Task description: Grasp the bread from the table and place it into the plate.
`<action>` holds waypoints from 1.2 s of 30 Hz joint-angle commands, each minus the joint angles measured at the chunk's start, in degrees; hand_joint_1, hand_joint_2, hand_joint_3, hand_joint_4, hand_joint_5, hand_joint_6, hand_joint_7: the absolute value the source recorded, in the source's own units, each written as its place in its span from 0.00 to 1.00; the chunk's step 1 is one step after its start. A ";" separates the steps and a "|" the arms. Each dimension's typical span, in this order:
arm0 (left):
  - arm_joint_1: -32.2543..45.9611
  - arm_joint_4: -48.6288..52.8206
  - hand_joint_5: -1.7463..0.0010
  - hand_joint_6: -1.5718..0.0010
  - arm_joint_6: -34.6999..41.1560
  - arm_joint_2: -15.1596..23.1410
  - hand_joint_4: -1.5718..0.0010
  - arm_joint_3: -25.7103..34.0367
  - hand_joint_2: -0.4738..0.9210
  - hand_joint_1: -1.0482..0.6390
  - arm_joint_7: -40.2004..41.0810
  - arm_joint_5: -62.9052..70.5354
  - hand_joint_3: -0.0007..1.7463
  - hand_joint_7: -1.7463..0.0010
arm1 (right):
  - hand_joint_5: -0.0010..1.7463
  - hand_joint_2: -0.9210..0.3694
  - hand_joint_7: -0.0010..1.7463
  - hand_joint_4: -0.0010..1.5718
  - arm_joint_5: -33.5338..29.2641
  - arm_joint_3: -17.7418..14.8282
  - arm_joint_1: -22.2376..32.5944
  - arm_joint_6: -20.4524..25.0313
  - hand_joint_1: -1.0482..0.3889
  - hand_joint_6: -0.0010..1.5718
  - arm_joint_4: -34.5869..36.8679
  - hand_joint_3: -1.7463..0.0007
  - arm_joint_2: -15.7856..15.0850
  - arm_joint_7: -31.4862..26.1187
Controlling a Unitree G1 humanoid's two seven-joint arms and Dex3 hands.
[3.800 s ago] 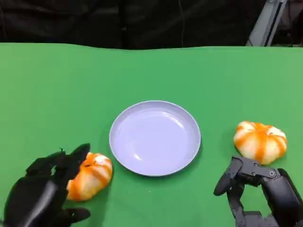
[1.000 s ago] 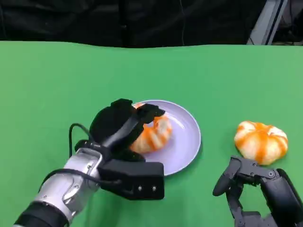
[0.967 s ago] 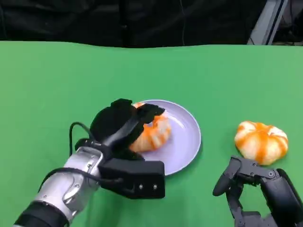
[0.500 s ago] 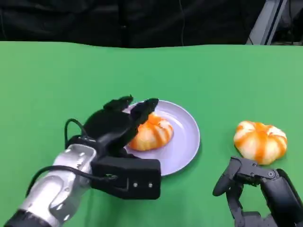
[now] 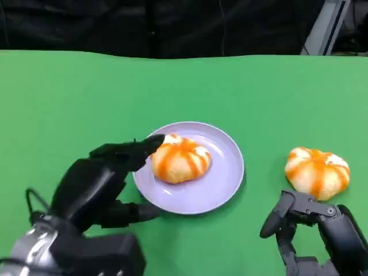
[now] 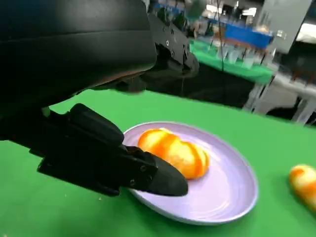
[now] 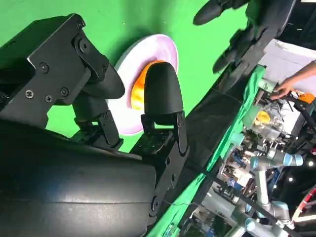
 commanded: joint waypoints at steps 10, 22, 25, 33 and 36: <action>10.16 9.78 0.27 0.39 -27.18 -6.86 0.49 10.40 0.92 0.60 8.29 -15.54 0.24 0.62 | 0.94 0.47 0.76 0.53 0.16 -0.38 0.25 0.83 0.79 0.51 -0.61 0.17 -0.57 0.19; 21.61 -3.49 0.04 0.52 -14.35 -11.93 0.48 11.13 0.71 0.69 -5.85 -35.62 0.73 0.16 | 0.92 0.46 0.76 0.53 0.31 -0.60 0.22 0.40 0.80 0.51 -0.60 0.18 -0.68 0.16; 21.66 -4.53 0.00 0.54 -11.77 -12.46 0.49 11.77 0.75 0.67 -9.26 -39.73 0.67 0.09 | 0.92 0.46 0.75 0.53 -0.35 -0.52 0.31 0.57 0.80 0.51 -0.78 0.18 -0.72 -0.07; 20.83 -3.98 0.00 0.53 -11.17 -14.54 0.48 14.25 0.76 0.65 -13.18 -41.37 0.62 0.09 | 0.91 0.46 0.75 0.53 0.17 -0.63 0.44 0.93 0.80 0.51 -1.00 0.18 -0.72 0.17; 20.50 -3.36 0.00 0.53 -11.76 -15.08 0.48 14.95 0.74 0.65 -14.29 -41.35 0.65 0.10 | 0.91 0.46 0.75 0.53 0.07 -0.67 0.31 0.64 0.80 0.51 -0.72 0.18 -0.87 0.14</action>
